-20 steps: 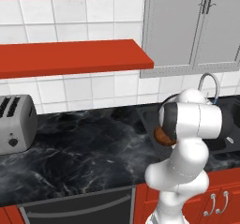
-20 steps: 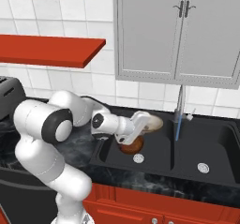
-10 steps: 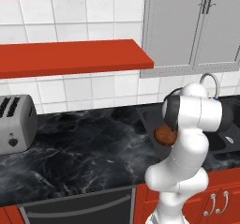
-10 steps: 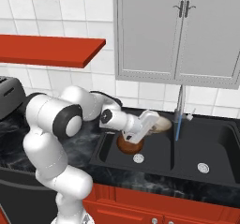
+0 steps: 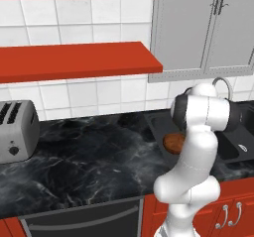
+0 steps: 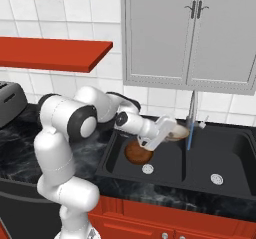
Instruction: Rinse each bowl for a few seconds and place them down in the sink or on the counter.
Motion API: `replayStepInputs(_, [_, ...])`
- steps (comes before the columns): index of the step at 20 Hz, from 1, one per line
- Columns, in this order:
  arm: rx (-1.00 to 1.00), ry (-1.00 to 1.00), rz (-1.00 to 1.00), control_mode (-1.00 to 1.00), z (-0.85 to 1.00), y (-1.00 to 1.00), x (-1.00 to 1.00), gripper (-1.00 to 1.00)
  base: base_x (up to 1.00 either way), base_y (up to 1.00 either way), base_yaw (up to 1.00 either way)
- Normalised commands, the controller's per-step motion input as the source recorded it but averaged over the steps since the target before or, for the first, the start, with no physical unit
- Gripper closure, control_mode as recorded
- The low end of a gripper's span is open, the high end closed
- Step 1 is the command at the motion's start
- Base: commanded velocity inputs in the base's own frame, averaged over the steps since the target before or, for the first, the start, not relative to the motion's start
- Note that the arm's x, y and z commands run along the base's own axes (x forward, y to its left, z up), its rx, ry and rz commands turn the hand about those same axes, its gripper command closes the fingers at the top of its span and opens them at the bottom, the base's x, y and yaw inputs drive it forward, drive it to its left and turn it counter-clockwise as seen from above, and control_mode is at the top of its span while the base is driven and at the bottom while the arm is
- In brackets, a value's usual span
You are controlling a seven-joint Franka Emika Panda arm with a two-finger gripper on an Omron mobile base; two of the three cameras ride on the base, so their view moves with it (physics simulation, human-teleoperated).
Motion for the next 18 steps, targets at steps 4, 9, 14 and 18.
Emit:
replayStepInputs(4, [0.02,0.03,-0.01,-1.0,-0.02,-0.24,0.22,1.0,0.0,0.0,0.0])
replayStepInputs(9, [0.03,0.02,0.0,-1.0,-0.06,-0.18,0.25,1.0,0.0,0.0,0.0])
replayStepInputs(14, [0.05,0.02,0.0,-1.0,-0.13,-0.14,0.27,1.0,0.0,0.0,0.0])
replayStepInputs(18, [0.04,0.01,0.0,-1.0,-0.09,-0.18,0.23,1.0,0.0,0.0,0.0])
